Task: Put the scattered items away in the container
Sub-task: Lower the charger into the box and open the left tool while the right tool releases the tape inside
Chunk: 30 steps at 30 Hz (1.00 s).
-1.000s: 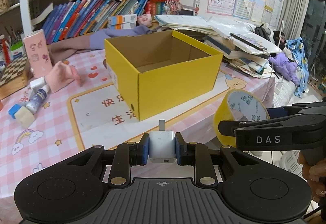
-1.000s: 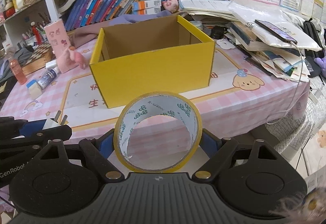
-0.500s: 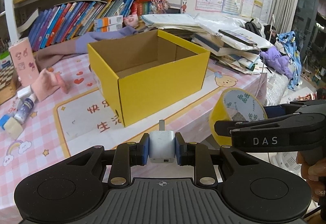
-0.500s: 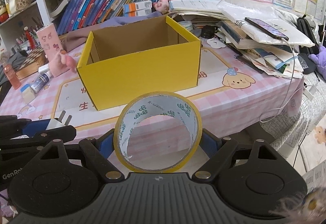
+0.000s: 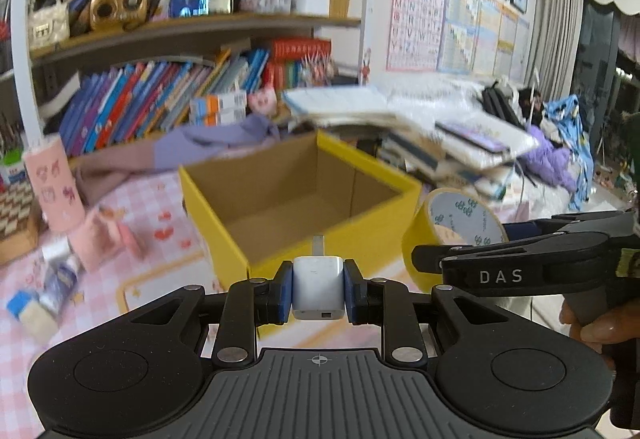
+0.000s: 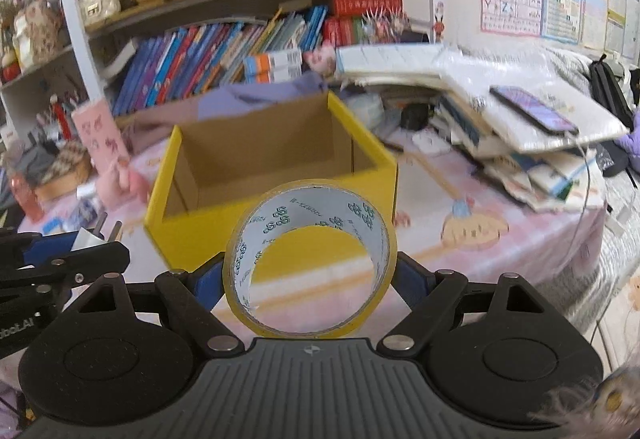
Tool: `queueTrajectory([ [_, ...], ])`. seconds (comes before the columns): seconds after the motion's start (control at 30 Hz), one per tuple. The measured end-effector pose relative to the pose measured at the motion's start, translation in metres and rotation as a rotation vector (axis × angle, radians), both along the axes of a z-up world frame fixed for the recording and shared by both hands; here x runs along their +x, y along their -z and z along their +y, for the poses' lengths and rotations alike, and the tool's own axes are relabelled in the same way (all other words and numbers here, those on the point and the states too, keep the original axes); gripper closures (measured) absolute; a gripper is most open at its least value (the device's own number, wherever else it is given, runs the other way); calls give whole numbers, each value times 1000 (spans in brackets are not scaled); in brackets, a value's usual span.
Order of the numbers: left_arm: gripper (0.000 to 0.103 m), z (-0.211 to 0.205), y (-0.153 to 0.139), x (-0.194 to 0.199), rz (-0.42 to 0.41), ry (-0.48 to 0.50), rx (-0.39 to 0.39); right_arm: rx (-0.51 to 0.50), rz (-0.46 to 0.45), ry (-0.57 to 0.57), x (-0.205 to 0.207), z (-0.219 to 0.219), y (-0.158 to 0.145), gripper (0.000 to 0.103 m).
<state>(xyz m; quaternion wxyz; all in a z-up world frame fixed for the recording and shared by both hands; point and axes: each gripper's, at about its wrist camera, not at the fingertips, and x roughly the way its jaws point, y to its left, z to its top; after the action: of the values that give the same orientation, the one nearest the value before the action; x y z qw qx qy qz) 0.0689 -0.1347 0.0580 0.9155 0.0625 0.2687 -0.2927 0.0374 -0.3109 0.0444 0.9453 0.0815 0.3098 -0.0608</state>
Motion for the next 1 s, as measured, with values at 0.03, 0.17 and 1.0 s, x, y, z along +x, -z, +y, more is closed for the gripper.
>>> queueTrajectory([
  [0.03, 79, -2, -4, 4, -13, -2, -5, 0, -12, -5, 6, -2, -4, 19],
  [0.17, 79, -8, -16, 23, -55, -20, -20, -5, -50, -43, 30, -9, -19, 19],
  [1.0, 79, -66, 34, 163, 68, -183, 138, -150, 143, -434, 194, -24, 37, 19],
])
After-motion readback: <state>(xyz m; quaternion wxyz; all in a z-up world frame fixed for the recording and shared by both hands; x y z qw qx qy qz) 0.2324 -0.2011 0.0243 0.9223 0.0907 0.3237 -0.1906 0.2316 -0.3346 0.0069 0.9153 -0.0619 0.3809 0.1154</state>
